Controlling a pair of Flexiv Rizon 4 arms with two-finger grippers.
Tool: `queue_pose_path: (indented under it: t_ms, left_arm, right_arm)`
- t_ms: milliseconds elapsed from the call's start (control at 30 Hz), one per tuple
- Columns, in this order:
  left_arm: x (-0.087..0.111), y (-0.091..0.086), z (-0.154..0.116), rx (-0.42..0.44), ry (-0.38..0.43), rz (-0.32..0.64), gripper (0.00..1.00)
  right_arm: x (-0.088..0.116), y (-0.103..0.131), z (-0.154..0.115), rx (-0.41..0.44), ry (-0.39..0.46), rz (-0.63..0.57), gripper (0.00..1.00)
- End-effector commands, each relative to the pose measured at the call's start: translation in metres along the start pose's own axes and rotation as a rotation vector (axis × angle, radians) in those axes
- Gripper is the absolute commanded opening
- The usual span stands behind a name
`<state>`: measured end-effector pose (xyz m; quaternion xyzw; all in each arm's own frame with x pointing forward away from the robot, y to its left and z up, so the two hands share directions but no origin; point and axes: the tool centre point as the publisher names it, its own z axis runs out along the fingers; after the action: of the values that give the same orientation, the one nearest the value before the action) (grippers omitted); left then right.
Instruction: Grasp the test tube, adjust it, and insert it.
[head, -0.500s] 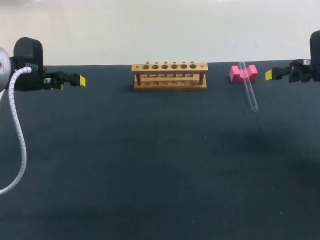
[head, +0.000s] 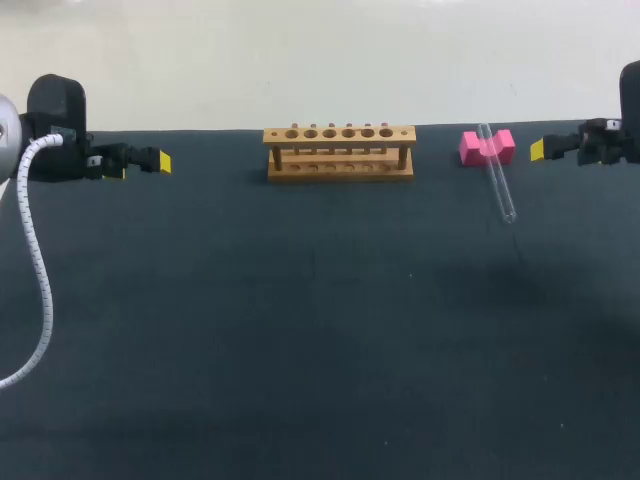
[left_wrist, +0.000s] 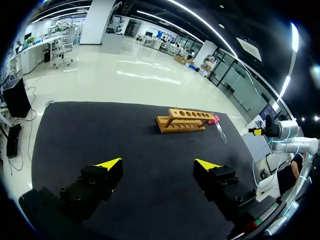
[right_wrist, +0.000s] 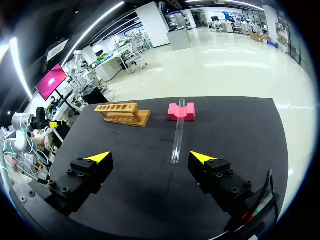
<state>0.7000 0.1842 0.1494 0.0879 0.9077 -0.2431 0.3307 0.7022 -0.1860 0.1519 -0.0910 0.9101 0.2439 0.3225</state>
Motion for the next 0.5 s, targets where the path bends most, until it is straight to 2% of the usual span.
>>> queue_pose_path:
  t_ms: [33, 200, 500]
  left_arm:
    - [-0.001, 0.000, -0.001, -0.004, 0.004, 0.000, 1.00]
    - [-0.002, 0.002, 0.002, 0.007, 0.003, 0.017, 1.00]
    - [-0.008, 0.012, 0.011, 0.112, -0.017, 0.122, 1.00]
  right_arm:
    - [-0.001, 0.000, -0.001, 0.001, 0.007, 0.000, 1.00]
    - [-0.001, 0.000, -0.001, 0.001, 0.007, 0.000, 1.00]
    - [-0.001, 0.000, -0.001, 0.001, 0.007, 0.000, 1.00]
